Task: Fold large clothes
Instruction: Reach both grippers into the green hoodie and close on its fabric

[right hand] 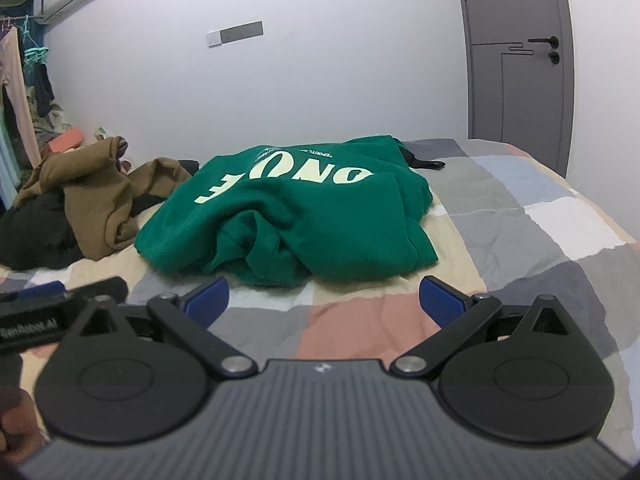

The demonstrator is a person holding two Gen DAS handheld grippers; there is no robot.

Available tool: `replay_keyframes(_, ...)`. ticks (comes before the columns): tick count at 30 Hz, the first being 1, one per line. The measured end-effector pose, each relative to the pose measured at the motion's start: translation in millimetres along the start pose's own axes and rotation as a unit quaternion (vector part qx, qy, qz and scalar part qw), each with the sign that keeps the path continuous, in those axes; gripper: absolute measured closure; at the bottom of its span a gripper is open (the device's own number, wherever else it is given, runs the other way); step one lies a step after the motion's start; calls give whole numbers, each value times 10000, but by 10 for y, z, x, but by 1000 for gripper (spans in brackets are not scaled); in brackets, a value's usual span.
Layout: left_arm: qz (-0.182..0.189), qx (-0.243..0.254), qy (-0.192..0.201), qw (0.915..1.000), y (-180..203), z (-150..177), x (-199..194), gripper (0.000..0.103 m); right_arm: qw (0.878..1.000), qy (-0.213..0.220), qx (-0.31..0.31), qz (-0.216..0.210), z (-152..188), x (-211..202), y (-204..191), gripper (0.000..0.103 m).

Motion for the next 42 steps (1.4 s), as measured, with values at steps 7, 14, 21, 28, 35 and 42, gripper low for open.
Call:
replay_keyframes(7,-186,76,16,9998,-22,-103,462,0,9997,-121,201,43,-221,315,23,0)
replay_keyframes(14,-261,366,-393,9982,-29,-88,1258,0,9979,-353,539,113,-384,734,24,0)
replay_keyframes(21,-191,122,-641,9977,-96,10,2000,0,9951,-694,675,221,-312,1168,172,0)
replay_keyframes(28,610,-1014,-775,9899,-130,121,2451,2,9913,-884,965,108,-112,1513,389,0)
replay_keyframes(35,1694,-2132,-527,9608,-223,-24,2661,5,9859,-1100,1248,-183,59,1778,476,0)
replay_keyframes(42,1333,-2933,-772,9435,-491,-94,2918,57,9850,-1135,1279,-234,103,1877,494,0)
Point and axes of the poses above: each gripper's, at about its wrist camera, not at the fingertips, and x roughly the way its jaws point, y to its right, z to its underside, the point moved 5 cm from there along x, roughly the way its jaws point, and after that the axes turned 3 degrees about x, right-handed, at the moved point
